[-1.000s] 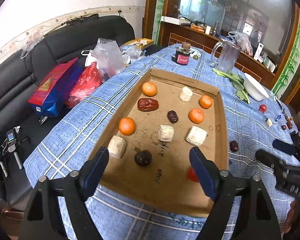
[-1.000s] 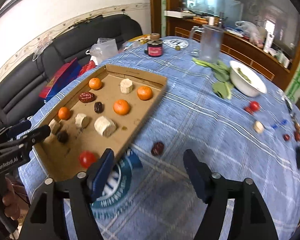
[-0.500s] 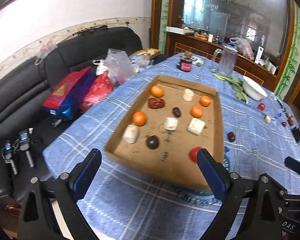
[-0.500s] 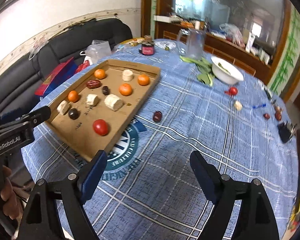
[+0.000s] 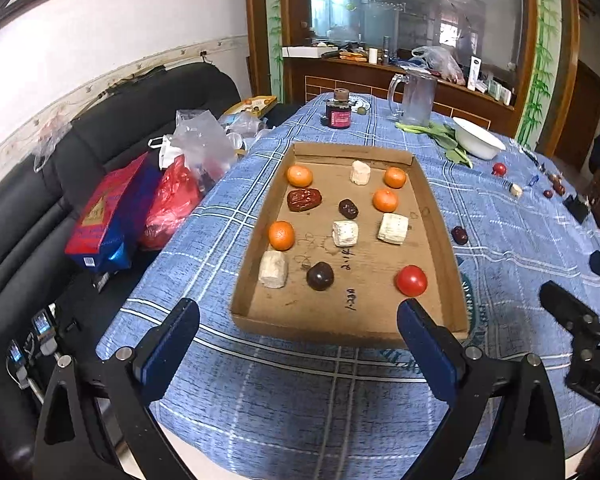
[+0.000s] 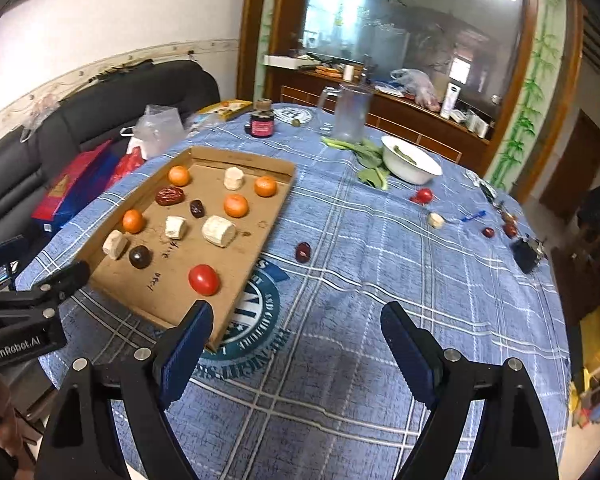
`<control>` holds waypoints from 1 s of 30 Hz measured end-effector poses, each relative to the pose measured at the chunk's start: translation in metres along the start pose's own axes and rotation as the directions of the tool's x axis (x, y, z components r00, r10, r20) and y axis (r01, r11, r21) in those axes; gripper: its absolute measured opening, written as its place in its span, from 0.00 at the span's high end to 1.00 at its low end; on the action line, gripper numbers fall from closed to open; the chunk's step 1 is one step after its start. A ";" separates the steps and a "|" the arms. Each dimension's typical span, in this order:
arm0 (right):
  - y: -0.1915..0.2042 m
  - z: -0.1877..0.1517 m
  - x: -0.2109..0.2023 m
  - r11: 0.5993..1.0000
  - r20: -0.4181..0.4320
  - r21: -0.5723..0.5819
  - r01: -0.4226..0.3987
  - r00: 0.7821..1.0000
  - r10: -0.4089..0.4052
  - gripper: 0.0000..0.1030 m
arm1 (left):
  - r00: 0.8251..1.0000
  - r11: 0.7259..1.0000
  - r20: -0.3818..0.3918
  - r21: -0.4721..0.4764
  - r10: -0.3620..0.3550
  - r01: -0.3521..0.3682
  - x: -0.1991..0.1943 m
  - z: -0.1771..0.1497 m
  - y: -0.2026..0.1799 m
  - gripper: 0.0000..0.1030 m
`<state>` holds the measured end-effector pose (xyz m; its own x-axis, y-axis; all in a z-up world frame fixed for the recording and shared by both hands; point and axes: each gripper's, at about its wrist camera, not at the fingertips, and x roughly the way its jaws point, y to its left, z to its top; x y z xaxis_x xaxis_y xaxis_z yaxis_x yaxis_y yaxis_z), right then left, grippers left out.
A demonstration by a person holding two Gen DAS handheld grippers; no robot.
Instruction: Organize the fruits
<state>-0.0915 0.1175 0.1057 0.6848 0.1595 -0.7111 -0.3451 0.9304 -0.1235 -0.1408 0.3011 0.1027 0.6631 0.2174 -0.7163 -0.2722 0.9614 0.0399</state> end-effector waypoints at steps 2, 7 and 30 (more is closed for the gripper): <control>-0.003 -0.001 -0.003 1.000 -0.007 0.020 0.011 1.000 -0.010 0.14 | 1.000 1.000 0.016 0.004 0.005 -0.005 -0.003 0.001 0.001 0.04; -0.004 -0.007 -0.007 0.999 -0.012 -0.002 0.041 0.999 -0.041 0.14 | 0.997 0.997 0.018 0.005 0.074 -0.074 -0.004 0.004 -0.001 0.04; -0.001 -0.014 -0.001 1.000 -0.065 0.006 0.008 0.998 -0.008 0.13 | 1.000 0.994 -0.014 -0.107 -0.026 0.025 0.003 -0.010 0.014 0.04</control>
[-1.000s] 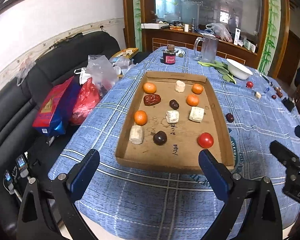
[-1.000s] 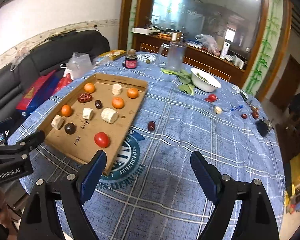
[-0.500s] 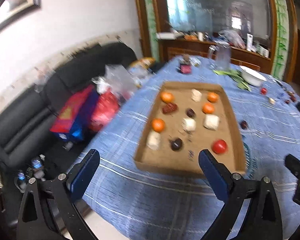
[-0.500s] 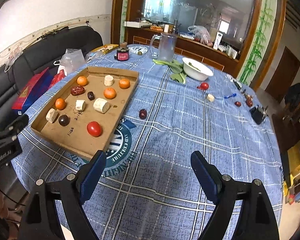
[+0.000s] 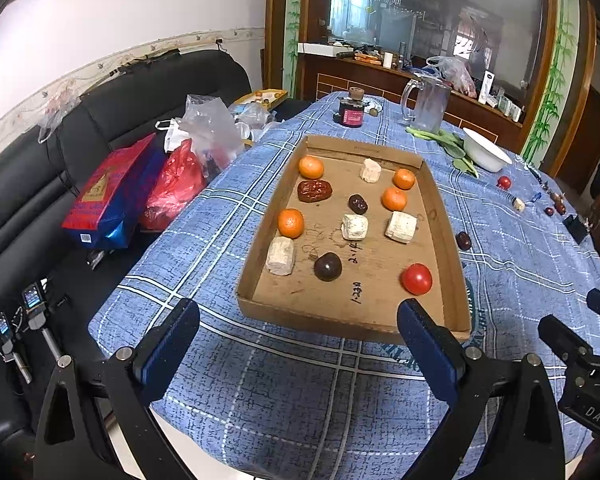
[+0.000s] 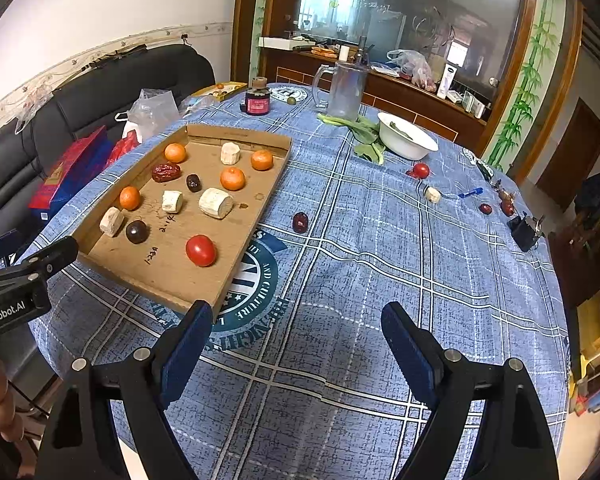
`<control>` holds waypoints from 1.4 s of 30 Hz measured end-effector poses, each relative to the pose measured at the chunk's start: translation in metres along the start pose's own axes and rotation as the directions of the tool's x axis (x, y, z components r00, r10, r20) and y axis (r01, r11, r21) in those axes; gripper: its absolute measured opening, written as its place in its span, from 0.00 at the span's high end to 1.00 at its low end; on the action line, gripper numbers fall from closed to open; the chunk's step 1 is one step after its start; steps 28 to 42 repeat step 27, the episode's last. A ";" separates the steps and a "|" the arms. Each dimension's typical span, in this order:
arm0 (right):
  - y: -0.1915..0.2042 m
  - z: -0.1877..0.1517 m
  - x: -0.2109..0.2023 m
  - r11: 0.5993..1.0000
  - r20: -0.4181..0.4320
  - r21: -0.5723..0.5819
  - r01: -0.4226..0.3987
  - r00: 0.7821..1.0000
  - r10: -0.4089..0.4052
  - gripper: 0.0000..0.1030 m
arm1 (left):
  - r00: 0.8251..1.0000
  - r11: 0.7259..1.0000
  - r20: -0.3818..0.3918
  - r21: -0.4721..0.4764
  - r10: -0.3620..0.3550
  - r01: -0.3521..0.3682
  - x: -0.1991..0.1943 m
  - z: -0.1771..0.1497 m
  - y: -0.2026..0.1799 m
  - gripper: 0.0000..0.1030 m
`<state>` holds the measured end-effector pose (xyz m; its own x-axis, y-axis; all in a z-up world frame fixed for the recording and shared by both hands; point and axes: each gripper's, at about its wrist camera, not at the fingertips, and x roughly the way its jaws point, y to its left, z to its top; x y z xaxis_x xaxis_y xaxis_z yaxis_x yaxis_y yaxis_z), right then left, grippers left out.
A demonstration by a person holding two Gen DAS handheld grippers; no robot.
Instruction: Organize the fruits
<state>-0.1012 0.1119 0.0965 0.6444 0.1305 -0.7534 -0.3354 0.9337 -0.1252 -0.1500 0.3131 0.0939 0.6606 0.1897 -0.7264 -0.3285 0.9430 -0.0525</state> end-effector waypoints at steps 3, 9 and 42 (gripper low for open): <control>0.000 0.000 0.001 1.000 -0.001 -0.001 0.003 1.000 -0.003 0.13 | 1.000 1.000 -0.002 0.007 -0.007 0.007 0.000 0.001 -0.001 0.04; -0.003 0.000 0.003 1.000 -0.008 0.008 0.002 1.000 -0.002 0.13 | 0.999 0.999 0.001 0.031 -0.034 0.034 0.001 0.001 -0.009 0.04; -0.006 -0.003 0.002 1.000 -0.014 0.025 0.002 1.000 -0.001 0.13 | 1.000 0.998 0.013 0.065 -0.027 0.026 -0.005 0.000 -0.017 0.04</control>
